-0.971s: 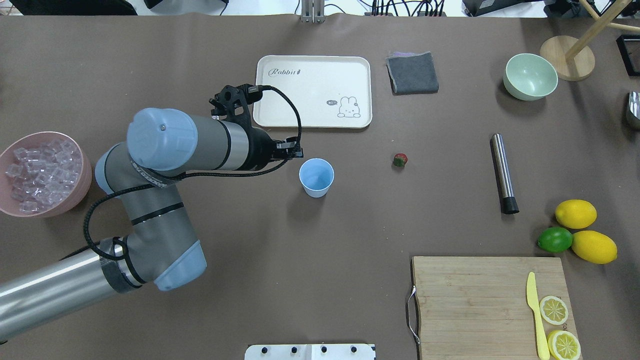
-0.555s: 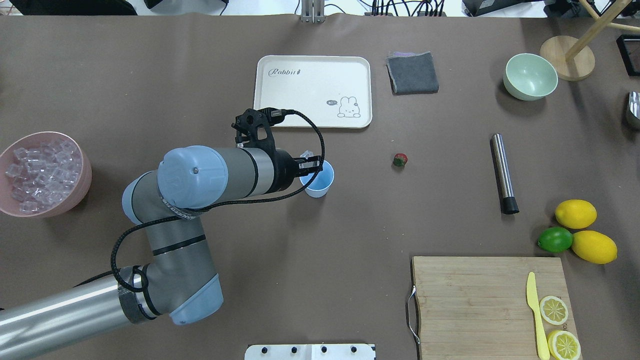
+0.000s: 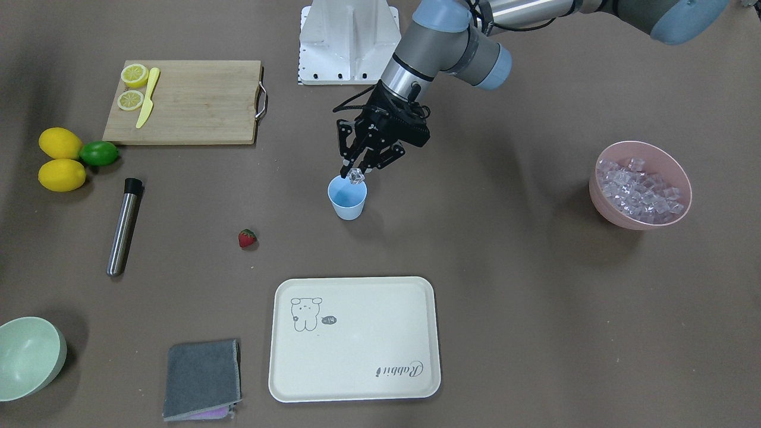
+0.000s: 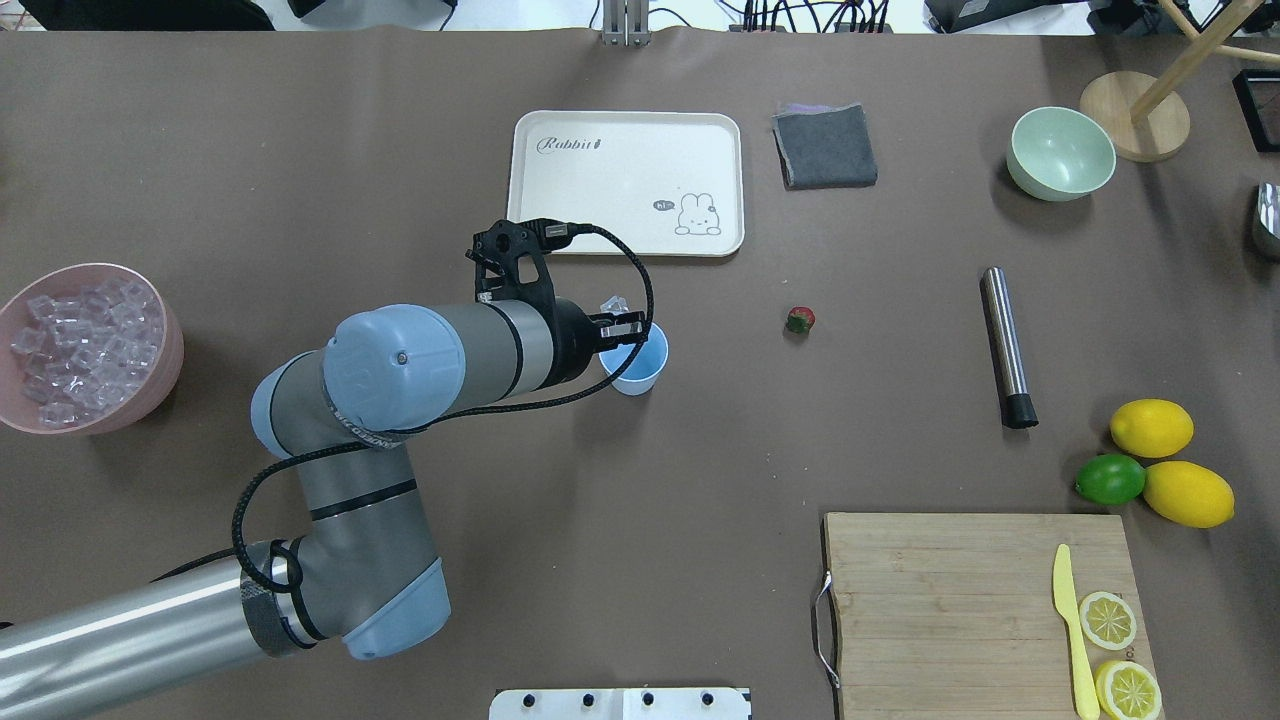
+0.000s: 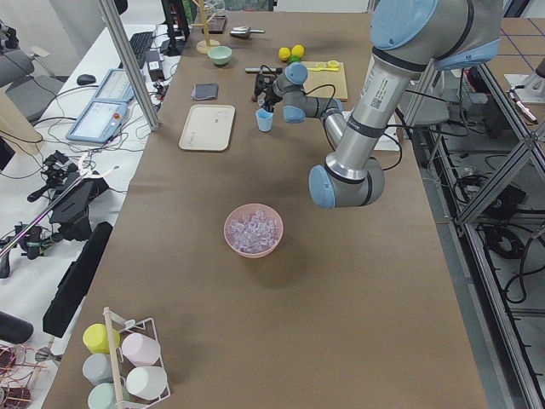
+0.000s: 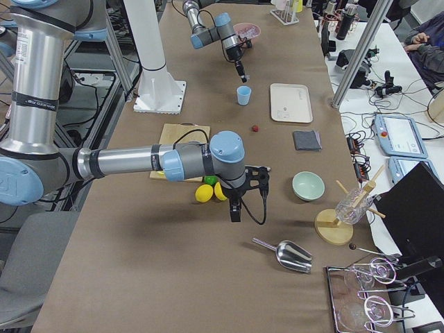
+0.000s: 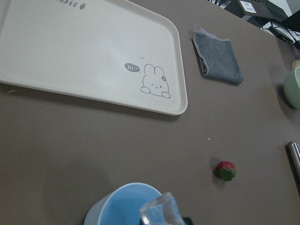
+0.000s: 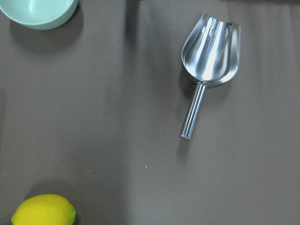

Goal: Mash ice and strawberries in cup
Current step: 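Open the left gripper to drop the ice cube into the cup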

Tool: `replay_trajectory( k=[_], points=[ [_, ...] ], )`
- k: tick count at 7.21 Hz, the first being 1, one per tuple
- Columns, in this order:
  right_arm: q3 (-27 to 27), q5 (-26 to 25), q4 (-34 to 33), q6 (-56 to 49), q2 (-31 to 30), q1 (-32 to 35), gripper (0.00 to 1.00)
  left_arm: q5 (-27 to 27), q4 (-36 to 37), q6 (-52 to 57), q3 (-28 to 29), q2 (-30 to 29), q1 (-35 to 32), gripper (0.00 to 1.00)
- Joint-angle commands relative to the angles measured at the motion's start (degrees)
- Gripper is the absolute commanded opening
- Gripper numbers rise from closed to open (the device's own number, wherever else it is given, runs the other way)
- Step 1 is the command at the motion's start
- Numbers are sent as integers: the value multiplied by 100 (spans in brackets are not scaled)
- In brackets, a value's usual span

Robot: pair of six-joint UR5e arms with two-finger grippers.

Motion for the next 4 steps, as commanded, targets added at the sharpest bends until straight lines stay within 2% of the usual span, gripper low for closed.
replay_trajectory(
  k=[1,2,3,4],
  points=[
    [-8,10,-7,12,0,0,100,126,1,24,43,-24,51,0],
    [-16,10,-7,20,0,0,100,135,1,33,78,-33,51,0],
    [-16,10,-7,20,0,0,100,135,1,25,78,-42,60,8],
    [-16,10,-7,12,0,0,100,161,1,24,78,-42,69,11]
  ],
)
